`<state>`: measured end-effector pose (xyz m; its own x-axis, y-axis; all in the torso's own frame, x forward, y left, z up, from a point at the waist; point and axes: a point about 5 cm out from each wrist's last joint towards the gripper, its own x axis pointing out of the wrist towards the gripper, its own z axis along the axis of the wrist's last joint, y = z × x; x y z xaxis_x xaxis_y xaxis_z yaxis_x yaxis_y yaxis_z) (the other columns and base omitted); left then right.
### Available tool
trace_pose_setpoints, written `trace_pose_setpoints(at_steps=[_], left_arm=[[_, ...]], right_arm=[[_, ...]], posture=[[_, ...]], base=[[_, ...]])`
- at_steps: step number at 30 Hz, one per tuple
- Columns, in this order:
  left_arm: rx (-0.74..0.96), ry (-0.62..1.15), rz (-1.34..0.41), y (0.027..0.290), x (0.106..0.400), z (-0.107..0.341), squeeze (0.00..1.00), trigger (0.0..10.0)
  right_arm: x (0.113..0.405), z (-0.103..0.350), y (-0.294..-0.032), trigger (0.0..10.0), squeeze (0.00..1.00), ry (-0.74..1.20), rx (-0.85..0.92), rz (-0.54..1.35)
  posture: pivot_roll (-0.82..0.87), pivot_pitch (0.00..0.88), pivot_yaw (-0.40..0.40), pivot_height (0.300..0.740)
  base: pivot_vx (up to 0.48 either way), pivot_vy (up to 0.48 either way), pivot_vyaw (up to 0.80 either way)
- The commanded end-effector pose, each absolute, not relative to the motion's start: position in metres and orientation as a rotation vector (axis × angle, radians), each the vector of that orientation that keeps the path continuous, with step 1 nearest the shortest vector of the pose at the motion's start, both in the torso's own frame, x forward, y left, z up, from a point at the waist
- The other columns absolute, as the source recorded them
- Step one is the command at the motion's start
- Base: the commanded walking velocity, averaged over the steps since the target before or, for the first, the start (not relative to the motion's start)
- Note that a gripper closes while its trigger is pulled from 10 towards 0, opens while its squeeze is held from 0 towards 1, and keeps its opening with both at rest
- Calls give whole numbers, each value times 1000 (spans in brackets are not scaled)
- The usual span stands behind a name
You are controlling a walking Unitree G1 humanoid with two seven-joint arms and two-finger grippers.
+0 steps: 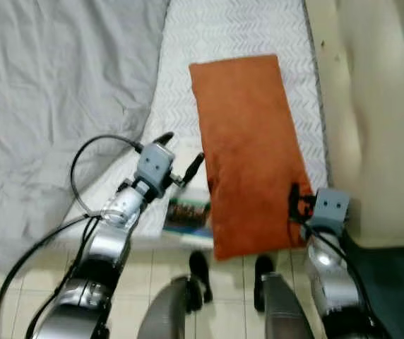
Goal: Clean up the room
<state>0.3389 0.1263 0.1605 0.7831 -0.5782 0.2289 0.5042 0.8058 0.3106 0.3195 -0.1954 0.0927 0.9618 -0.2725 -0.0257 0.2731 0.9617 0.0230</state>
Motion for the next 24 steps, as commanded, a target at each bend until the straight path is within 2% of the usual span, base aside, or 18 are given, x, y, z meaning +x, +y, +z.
trace_pose_setpoints(at_steps=[1,2,4,5,7,11,14,17,19,22,24], left_arm=[[192,-241,-701,123,312,150,0,10000],[192,-241,-701,123,312,150,0,10000],[166,-174,-813,120,271,134,0,10000],[166,-174,-813,120,271,134,0,10000],[142,-118,-845,117,249,119,0,10000],[115,-58,-851,116,233,105,0,10000],[64,2,-841,117,220,102,0,10000],[-167,121,-847,115,201,103,0,10000],[-250,169,-857,113,192,102,0,10000],[-322,203,-881,108,181,103,0,10000],[-311,219,-907,104,174,103,0,10000]], right_arm=[[310,58,-198,10000,0,215,155,-274],[310,58,-198,10000,0,215,155,-274],[316,48,-199,10000,0,298,321,-252],[316,48,-199,10000,0,298,321,-252],[324,50,-198,10000,0,320,434,-213],[331,59,-204,10000,0,297,461,-187],[334,71,-222,10000,0,264,484,-169],[334,82,-248,10000,0,230,504,-149],[334,87,-259,10000,0,218,520,-127],[333,90,-265,10000,0,234,573,-58],[333,89,-265,10000,0,253,595,-28]], posture=[[-79,483,129,740],[-79,483,129,740],[-50,473,121,740],[-50,473,121,740],[-35,476,112,740],[-35,477,105,740],[-38,480,88,740],[-38,485,80,740],[-40,486,77,740],[-40,487,77,740],[-41,487,79,740]], base=[[0,0,0],[0,0,0],[0,0,0],[0,0,0],[0,0,0],[0,0,0],[0,0,0],[0,0,0],[0,0,0],[0,0,0],[0,0,0]])
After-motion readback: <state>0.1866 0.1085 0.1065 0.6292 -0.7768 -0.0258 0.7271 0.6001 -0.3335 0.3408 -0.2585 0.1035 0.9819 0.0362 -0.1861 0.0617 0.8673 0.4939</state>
